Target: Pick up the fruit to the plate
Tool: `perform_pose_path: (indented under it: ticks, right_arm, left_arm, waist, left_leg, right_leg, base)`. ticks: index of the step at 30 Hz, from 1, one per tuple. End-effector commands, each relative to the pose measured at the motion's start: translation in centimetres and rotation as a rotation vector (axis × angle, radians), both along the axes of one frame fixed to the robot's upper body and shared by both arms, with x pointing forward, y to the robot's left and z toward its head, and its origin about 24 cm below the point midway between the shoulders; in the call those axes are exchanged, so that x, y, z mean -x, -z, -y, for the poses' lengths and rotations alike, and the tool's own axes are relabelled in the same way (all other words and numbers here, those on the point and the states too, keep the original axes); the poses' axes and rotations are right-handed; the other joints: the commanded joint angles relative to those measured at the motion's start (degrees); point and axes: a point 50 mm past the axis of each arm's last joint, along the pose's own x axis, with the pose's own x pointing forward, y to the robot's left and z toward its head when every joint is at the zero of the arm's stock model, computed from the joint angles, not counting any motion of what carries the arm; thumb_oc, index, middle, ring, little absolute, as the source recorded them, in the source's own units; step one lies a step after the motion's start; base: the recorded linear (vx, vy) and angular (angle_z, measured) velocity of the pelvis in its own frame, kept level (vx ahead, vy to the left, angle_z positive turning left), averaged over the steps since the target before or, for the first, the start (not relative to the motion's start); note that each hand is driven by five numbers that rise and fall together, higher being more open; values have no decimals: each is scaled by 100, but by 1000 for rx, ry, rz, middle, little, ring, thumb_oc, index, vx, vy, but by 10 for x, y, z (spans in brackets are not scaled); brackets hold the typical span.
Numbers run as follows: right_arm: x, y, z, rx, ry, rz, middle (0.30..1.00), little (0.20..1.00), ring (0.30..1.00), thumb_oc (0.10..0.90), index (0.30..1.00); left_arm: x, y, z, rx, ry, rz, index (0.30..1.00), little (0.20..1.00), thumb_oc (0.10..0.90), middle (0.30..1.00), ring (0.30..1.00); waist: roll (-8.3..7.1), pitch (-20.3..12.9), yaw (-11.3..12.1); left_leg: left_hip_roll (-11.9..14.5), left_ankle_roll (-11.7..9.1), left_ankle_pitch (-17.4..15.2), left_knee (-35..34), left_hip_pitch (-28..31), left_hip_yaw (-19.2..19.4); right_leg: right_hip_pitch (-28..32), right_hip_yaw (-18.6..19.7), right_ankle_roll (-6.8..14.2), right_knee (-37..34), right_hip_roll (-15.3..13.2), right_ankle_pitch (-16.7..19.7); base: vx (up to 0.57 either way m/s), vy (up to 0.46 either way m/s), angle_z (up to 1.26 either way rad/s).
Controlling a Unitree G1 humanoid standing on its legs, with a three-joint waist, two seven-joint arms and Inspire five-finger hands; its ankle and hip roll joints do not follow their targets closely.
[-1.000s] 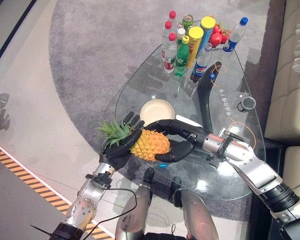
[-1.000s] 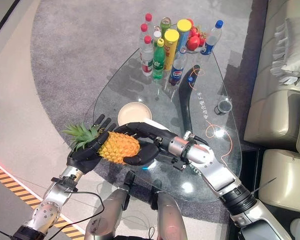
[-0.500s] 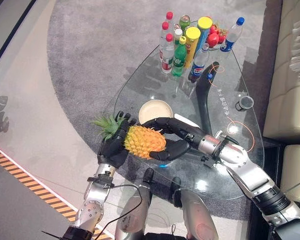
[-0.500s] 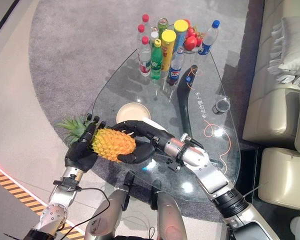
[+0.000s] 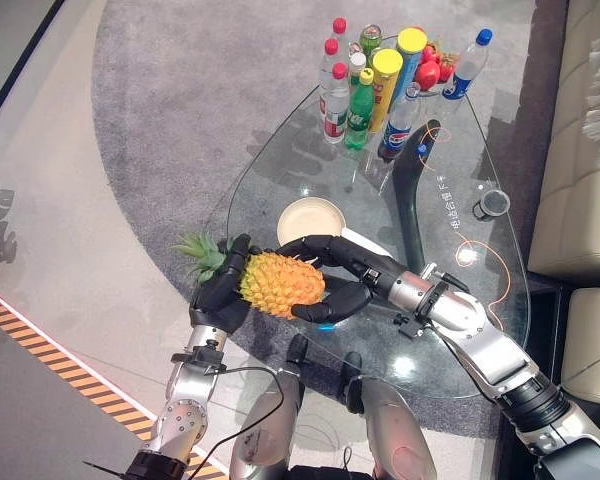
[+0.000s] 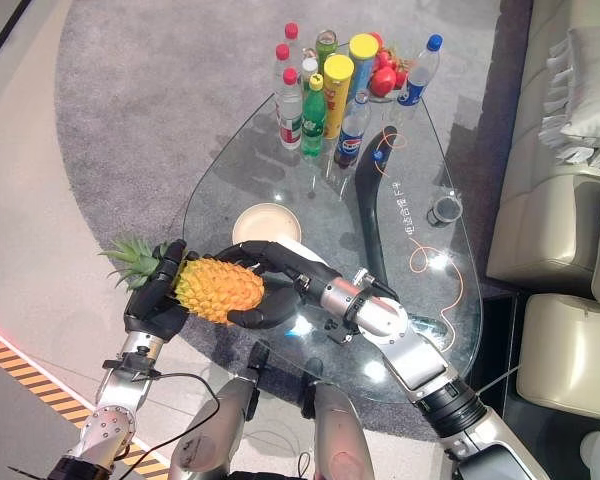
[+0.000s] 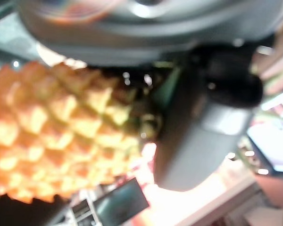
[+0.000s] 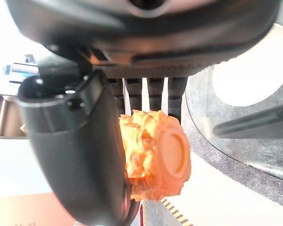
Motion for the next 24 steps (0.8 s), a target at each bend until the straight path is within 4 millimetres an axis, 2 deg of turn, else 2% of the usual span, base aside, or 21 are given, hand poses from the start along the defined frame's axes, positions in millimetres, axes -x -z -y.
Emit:
perform_pose_path:
  ticks: [1, 4, 5, 6, 7, 15, 24]
  right_arm:
    - [26, -13, -41, -96, -232, 78, 300, 200, 300, 100, 300]
    - [24, -11, -39, -78, -198, 82, 300, 200, 300, 100, 300]
    - [24, -10, -39, -75, -183, 83, 441, 365, 441, 265, 441]
    - [23, -9, -38, -71, -170, 86, 822, 809, 822, 709, 822]
    - [22, -9, -37, -60, -160, 92, 900, 900, 900, 800, 900]
    - [19, -11, -31, -31, -99, 142, 900, 900, 900, 800, 900]
    - [13, -22, -13, 11, 33, 249, 900, 900, 900, 800, 900]
  left_arm:
    - [-11, -83, 35, 145, 143, 452, 300, 200, 100, 300, 300]
    - [-11, -83, 34, 146, 139, 456, 300, 200, 100, 300, 300]
    - [-11, -83, 34, 145, 139, 458, 300, 200, 100, 300, 300]
    - [-11, -84, 34, 143, 137, 460, 300, 200, 100, 300, 300]
    - [-11, -84, 34, 140, 135, 464, 300, 200, 100, 300, 300]
    - [-12, -87, 30, 131, 116, 475, 300, 200, 100, 300, 300]
    - [-12, -86, 25, 106, 88, 475, 300, 200, 100, 300, 300]
  waist:
    - [-235, -387, -107]
    - [-231, -367, -118]
    - [-230, -360, -118]
    - [-230, -355, -122]
    - [-228, -348, -127]
    - [-229, -321, -151]
    - [-254, -321, -197]
  left_leg:
    - [-306, 315, -425, 586, -64, 206]
    - [-309, 318, -427, 593, -68, 216]
    - [-306, 317, -430, 598, -73, 225]
    - [-308, 319, -431, 592, -73, 228]
    - [-307, 320, -427, 586, -74, 237]
    - [-297, 325, -416, 547, -56, 256]
    - [-270, 324, -404, 497, -27, 284]
  right_leg:
    - [455, 477, 250, -980, 47, 654]
    - [439, 472, 248, -965, 43, 656]
    - [431, 467, 247, -960, 38, 655]
    - [435, 467, 248, -971, 36, 656]
    - [422, 464, 249, -965, 37, 657]
    - [414, 467, 251, -961, 49, 659]
    - [408, 483, 268, -966, 64, 674]
  base:
    - [0, 0, 0]
    - [0, 0, 0]
    - [0, 0, 0]
    - [0, 0, 0]
    - [0, 0, 0]
    - [0, 0, 0]
    - [0, 0, 0]
